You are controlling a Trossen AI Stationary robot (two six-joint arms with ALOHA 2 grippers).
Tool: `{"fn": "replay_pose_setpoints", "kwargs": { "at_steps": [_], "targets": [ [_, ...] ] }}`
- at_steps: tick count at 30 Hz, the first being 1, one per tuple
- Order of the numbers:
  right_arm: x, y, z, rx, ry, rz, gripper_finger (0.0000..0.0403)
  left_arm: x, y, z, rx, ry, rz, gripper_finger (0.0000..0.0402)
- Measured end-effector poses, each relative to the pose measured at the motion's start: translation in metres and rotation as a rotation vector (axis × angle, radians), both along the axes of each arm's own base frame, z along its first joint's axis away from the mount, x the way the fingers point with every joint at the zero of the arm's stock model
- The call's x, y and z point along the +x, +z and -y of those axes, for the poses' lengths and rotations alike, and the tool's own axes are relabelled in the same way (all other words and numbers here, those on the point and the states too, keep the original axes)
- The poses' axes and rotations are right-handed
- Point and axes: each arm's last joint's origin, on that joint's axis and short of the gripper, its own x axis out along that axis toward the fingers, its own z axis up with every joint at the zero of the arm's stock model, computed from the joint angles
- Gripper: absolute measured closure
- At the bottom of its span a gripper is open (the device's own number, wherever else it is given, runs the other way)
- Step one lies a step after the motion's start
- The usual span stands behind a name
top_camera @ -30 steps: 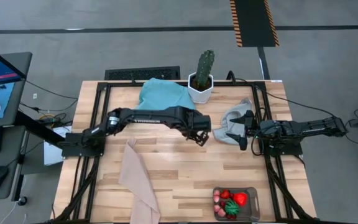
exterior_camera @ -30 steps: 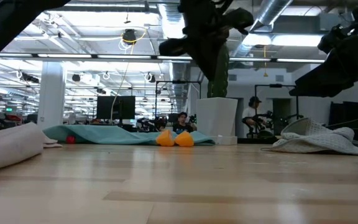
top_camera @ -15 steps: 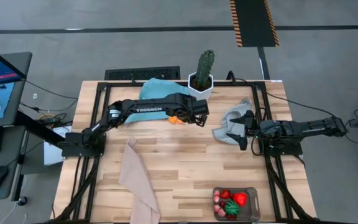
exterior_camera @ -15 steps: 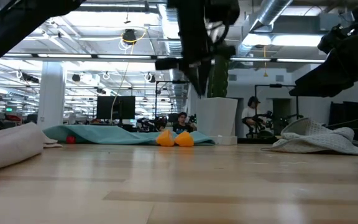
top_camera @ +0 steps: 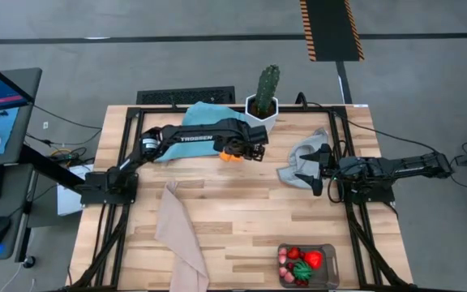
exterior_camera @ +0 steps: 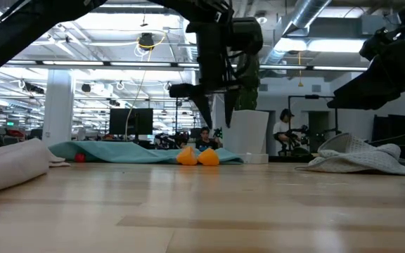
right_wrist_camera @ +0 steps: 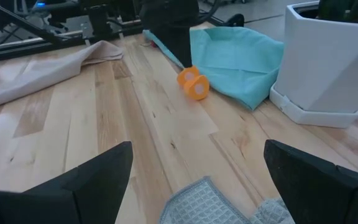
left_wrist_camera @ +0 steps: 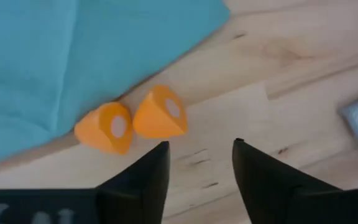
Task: Pick and placing Produce into tupperware
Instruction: Put the croissant into the black bin
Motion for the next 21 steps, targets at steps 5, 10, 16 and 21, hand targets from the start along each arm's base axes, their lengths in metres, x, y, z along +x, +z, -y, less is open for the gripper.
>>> {"fn": "replay_pose_setpoints", "kwargs": {
  "at_steps": [5, 10, 16, 21],
  "targets": [
    [0.0, 0.0, 0.0, 0.0, 0.0, 0.0, 0.0017, 0.002, 0.0, 0.014, 0.07, 0.122, 0.009, 0.0195],
    [0.0, 0.0, 0.0, 0.0, 0.0, 0.0, 0.0017, 0.002, 0.001, 0.016, 0.057, 0.318, 0.055, 0.0171],
    [0.0, 0.0, 0.0, 0.0, 0.0, 0.0, 0.0017, -0.002, -0.004, 0.007, 0.043, 0.405, 0.048, 0.0168],
    [0.0, 0.0, 0.0, 0.0, 0.0, 0.0, 0.0017, -0.007, -0.019, -0.002, -0.004, 0.447, 0.021, 0.0168]
  ]
}}
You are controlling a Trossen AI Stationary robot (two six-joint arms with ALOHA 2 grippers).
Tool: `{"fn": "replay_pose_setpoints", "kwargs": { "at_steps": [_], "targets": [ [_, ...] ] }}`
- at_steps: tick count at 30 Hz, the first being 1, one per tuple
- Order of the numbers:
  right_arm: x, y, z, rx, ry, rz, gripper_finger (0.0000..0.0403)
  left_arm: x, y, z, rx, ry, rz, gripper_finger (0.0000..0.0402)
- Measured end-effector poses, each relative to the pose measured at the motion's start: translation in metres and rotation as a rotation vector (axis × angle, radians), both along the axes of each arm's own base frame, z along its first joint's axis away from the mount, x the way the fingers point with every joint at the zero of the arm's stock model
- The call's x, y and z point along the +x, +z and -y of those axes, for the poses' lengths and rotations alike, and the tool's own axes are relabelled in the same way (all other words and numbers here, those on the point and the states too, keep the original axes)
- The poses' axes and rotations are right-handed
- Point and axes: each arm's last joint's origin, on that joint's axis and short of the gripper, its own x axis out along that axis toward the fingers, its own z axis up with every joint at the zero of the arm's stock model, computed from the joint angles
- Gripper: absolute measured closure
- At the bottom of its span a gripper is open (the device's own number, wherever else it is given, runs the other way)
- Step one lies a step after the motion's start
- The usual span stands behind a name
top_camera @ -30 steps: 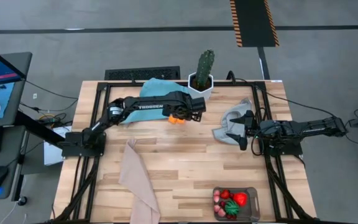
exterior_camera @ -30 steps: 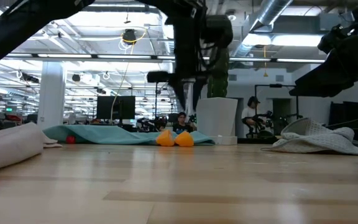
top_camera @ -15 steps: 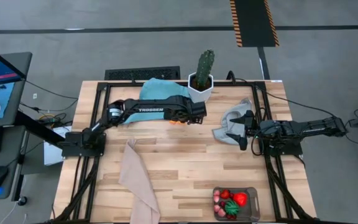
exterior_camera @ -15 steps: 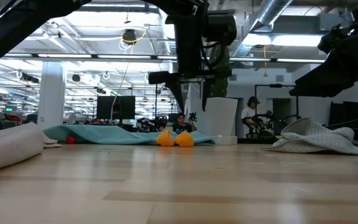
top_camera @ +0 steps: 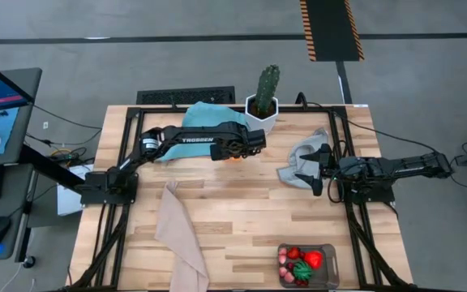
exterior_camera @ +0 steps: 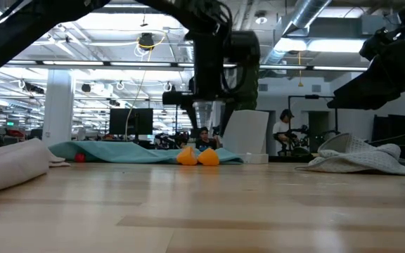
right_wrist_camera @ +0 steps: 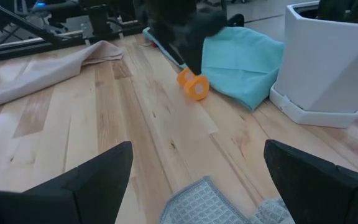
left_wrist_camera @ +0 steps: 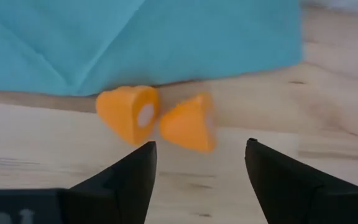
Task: Pick and placing Produce into tupperware
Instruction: Put the croissant into the black bin
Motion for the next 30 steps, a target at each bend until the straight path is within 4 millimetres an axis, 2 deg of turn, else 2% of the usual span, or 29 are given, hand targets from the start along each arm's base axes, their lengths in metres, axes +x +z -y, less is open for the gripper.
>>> {"fn": "replay_pose_setpoints", "kwargs": {
  "at_steps": [2, 12, 24, 30],
  "targets": [
    [0.0, 0.0, 0.0, 0.0, -0.001, 0.0, 0.0017, -0.001, -0.006, -0.003, -0.012, 0.008, -0.013, 0.0168],
    [0.0, 0.0, 0.0, 0.0, -0.001, 0.0, 0.0017, -0.004, -0.005, -0.007, -0.029, 0.035, -0.017, 0.0168],
    [0.0, 0.0, 0.0, -0.001, 0.0, -0.004, 0.0017, 0.005, -0.042, -0.022, -0.09, 0.04, -0.037, 0.0168],
    [-0.001, -0.002, 0.0, -0.003, -0.001, -0.022, 0.0017, 0.007, -0.051, -0.029, -0.125, 0.021, -0.031, 0.0168]
  ]
}}
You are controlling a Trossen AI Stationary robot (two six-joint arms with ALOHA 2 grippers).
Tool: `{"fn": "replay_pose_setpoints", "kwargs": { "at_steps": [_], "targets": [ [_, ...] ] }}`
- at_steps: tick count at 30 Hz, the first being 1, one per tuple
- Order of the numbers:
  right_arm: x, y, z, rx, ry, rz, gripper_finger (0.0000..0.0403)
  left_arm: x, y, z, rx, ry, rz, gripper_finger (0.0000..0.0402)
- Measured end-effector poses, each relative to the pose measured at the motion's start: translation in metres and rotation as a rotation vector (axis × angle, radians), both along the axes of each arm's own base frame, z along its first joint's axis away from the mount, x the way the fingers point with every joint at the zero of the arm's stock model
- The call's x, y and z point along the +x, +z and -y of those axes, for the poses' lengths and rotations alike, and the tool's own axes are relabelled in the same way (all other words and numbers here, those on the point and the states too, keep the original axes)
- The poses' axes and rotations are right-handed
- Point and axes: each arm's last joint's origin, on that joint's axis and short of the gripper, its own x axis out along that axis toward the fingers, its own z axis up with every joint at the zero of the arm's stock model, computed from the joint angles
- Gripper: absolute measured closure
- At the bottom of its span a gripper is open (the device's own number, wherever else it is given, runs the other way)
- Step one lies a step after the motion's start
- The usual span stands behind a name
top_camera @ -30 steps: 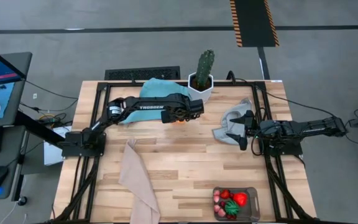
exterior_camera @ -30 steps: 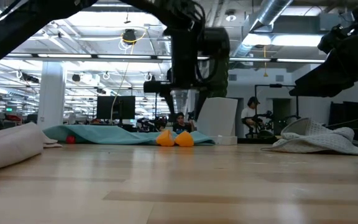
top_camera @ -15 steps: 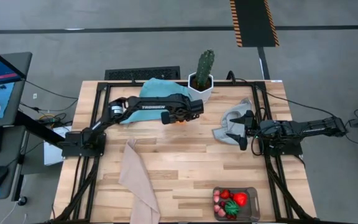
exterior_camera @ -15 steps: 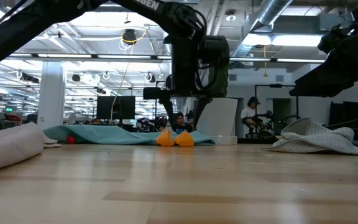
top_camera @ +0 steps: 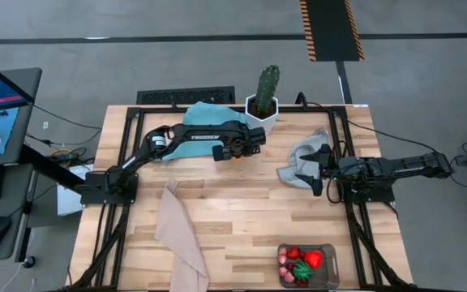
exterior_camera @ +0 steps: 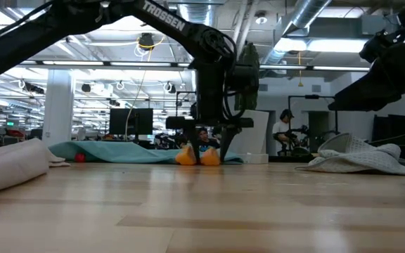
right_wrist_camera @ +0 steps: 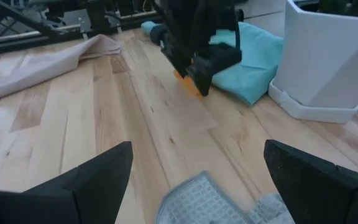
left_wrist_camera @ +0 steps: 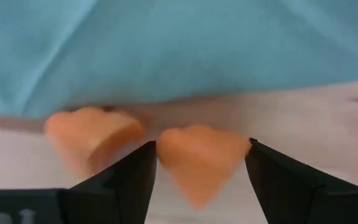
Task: Pick and placing Produce into tupperware
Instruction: Put the croissant into the black bin
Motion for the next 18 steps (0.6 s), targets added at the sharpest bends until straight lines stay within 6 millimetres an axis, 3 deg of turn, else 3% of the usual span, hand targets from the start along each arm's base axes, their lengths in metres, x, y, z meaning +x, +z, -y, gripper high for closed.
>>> {"fn": "replay_pose_setpoints", "kwargs": {
  "at_steps": [11, 18],
  "targets": [
    [0.0, -0.0001, 0.0, 0.0, 0.001, -0.002, 0.0017, -0.0001, -0.0032, 0.0, 0.007, -0.053, -0.018, 0.0172],
    [0.0, -0.0001, 0.0, 0.0, 0.001, -0.001, 0.0017, -0.0004, -0.0022, 0.0, 0.009, -0.045, -0.019, 0.023]
  ]
}}
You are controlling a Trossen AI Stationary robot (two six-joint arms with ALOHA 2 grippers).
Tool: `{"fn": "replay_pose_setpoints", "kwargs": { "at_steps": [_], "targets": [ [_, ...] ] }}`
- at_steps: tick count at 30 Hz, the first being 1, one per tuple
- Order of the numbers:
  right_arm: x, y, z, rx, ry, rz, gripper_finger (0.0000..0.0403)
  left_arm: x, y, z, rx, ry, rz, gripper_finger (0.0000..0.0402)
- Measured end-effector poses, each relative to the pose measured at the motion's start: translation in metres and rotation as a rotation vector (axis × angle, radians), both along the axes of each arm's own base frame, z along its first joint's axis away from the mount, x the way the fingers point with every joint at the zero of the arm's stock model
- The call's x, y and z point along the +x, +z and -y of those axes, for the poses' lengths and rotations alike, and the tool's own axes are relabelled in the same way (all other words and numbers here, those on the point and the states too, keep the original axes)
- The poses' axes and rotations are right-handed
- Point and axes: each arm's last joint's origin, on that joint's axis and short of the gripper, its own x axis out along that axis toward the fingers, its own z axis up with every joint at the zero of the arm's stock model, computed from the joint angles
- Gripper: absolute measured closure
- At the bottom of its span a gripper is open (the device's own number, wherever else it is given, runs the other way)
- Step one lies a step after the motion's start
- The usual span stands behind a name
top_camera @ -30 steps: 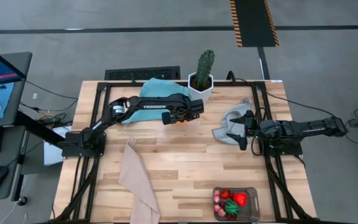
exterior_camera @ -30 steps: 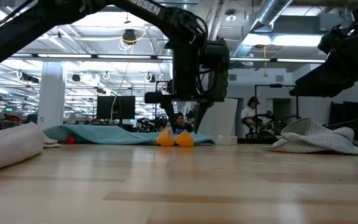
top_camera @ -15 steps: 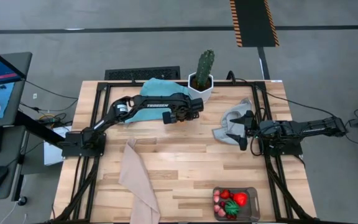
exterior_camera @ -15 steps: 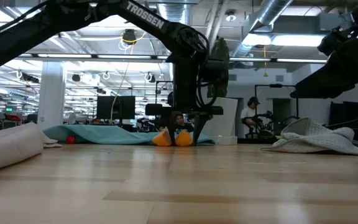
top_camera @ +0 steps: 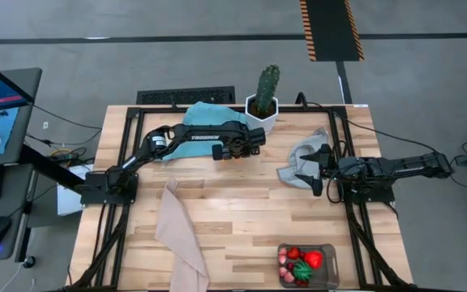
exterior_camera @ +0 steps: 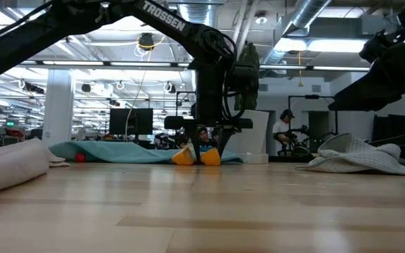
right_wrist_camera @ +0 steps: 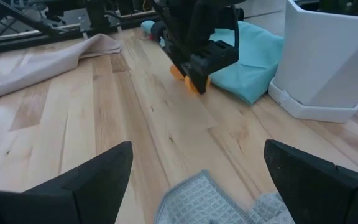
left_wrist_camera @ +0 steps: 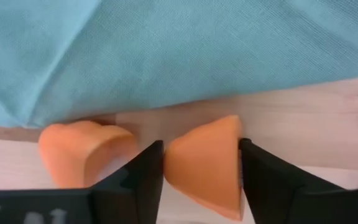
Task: Pick and placing Produce into tupperware
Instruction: Put the croissant into the black bin
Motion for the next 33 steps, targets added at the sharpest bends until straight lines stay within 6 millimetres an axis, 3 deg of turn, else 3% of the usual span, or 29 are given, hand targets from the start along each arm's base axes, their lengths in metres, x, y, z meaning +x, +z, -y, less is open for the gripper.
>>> {"fn": "replay_pose_setpoints", "kwargs": {
  "at_steps": [5, 11, 15, 21, 33],
  "targets": [
    [0.0, 0.0, 0.0, 0.0, 0.0, 0.0, 0.0017, 0.0, 0.0, 0.0, -0.004, 0.003, -0.001, 0.0247],
    [0.0, 0.0, 0.0, 0.0, 0.001, 0.0, 0.0017, 0.003, 0.003, 0.004, -0.01, -0.051, 0.017, 0.0214],
    [0.0, 0.0, 0.0, 0.0, 0.001, 0.0, 0.0017, 0.007, 0.011, 0.012, -0.007, -0.086, 0.025, 0.0215],
    [0.0, 0.0, 0.0, 0.0, 0.0, 0.0, 0.0017, 0.016, 0.025, 0.035, 0.015, -0.198, 0.042, 0.0248],
    [0.0, 0.0, 0.0, 0.0, 0.0, 0.0, 0.0017, 0.034, 0.059, 0.098, 0.082, -0.501, 0.136, 0.0218]
  ]
}}
